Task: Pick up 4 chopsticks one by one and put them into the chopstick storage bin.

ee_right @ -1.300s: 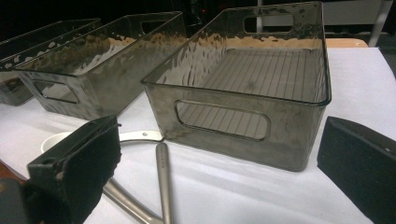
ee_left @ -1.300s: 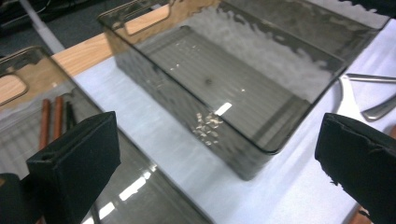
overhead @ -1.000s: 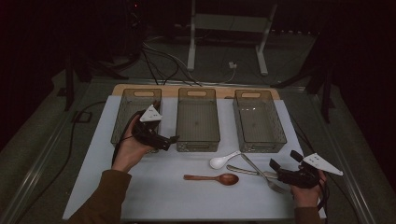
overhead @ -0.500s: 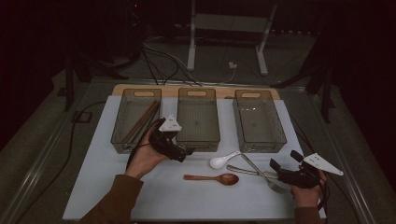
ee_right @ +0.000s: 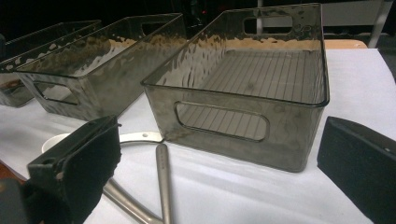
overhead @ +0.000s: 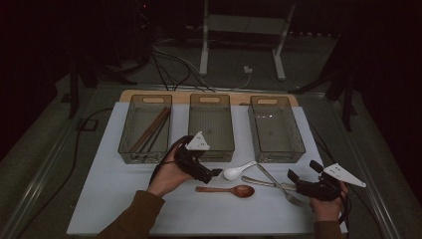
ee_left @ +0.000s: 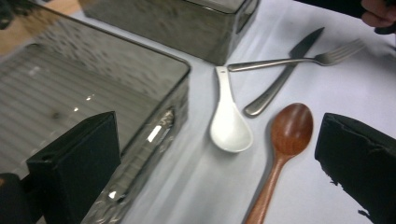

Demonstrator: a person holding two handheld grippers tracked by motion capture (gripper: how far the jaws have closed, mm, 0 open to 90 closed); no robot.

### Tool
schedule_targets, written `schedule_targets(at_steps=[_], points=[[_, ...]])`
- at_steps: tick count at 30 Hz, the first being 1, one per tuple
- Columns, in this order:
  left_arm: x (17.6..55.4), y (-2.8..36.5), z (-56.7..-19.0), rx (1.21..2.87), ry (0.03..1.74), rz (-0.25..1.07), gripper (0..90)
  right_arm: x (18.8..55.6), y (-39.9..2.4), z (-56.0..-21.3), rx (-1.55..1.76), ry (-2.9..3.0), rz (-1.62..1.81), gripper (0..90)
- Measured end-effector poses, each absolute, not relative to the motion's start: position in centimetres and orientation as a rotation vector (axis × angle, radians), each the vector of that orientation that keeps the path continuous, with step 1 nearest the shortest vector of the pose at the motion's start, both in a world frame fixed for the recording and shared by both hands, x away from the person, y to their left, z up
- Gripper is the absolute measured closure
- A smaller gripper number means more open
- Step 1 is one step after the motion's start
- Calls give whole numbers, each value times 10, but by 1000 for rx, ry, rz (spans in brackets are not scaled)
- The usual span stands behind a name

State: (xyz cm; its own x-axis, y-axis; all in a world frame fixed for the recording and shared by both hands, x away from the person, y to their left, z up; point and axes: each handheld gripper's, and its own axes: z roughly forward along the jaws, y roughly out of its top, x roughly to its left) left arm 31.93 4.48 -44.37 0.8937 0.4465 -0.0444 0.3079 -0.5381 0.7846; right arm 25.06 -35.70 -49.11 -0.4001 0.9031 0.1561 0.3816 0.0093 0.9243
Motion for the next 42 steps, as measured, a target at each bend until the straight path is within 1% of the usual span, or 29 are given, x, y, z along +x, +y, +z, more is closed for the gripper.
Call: schedule_targets(at_steps=[12, 33, 35, 37, 42], points=[[311, 21, -462, 2235, 485, 149, 13, 251, -357, -491, 1315, 1801, 1387, 0], [305, 1, -491, 2307, 460, 84, 14, 251, -357, -491, 1314, 1804, 1387, 0], [304, 0, -493, 2323, 457, 79, 20, 251, -357, -491, 1314, 1802, 1388, 0], [302, -1, -495, 2335, 447, 78, 52, 251, -357, -491, 1315, 1802, 1387, 0], [301, -2, -499, 2358, 434, 53, 88, 251, -357, -491, 1314, 1802, 1387, 0]])
